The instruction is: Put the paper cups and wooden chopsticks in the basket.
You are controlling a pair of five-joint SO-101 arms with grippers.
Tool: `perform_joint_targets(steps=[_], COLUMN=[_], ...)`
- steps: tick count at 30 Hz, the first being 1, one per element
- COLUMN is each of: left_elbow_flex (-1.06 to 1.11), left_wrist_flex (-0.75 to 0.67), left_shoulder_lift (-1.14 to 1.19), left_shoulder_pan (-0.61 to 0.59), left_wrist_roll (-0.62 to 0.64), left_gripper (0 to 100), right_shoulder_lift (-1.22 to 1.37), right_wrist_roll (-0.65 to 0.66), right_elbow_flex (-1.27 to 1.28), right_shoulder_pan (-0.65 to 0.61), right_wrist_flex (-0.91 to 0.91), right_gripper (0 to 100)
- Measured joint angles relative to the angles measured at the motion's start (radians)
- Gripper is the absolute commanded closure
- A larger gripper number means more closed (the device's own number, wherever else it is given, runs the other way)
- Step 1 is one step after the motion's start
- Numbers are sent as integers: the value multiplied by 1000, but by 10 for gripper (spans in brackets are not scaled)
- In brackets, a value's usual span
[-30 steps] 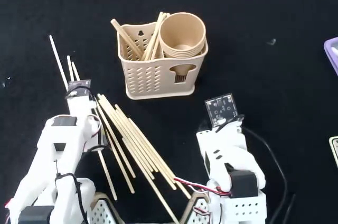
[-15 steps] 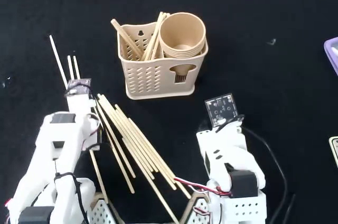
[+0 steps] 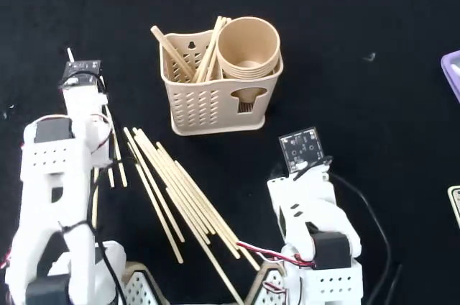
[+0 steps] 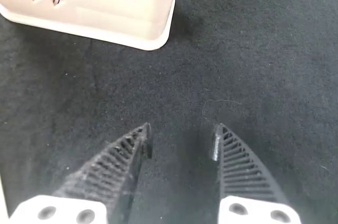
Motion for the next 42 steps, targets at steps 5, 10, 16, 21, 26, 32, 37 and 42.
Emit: perform_joint_targets(steps=[5,10,16,21,26,32,37,42], left_elbow_flex=[0,-58,-226,-431,-643,-801,-872,-907], left_wrist_flex=[-245,-526,-601,-443,-285,-173,-130,-107], left_shoulder_lift=[196,407,626,799,944,1056,1103,1120], left_shoulder_pan=[-20,-61,-75,-91,-132,-146,-141,-123], left_wrist_roll=[58,212,261,262,267,267,267,267], left_gripper=[970,968,930,803,803,823,970,969], right_shoulder_lift=[0,0,0,0,0,0,0,0], right_wrist_roll=[0,0,0,0,0,0,0,0], right_elbow_flex=[0,0,0,0,0,0,0,0], right_shoulder_pan=[0,0,0,0,0,0,0,0], right_wrist_flex=[0,0,0,0,0,0,0,0], right_gripper=[808,808,808,808,808,808,808,808])
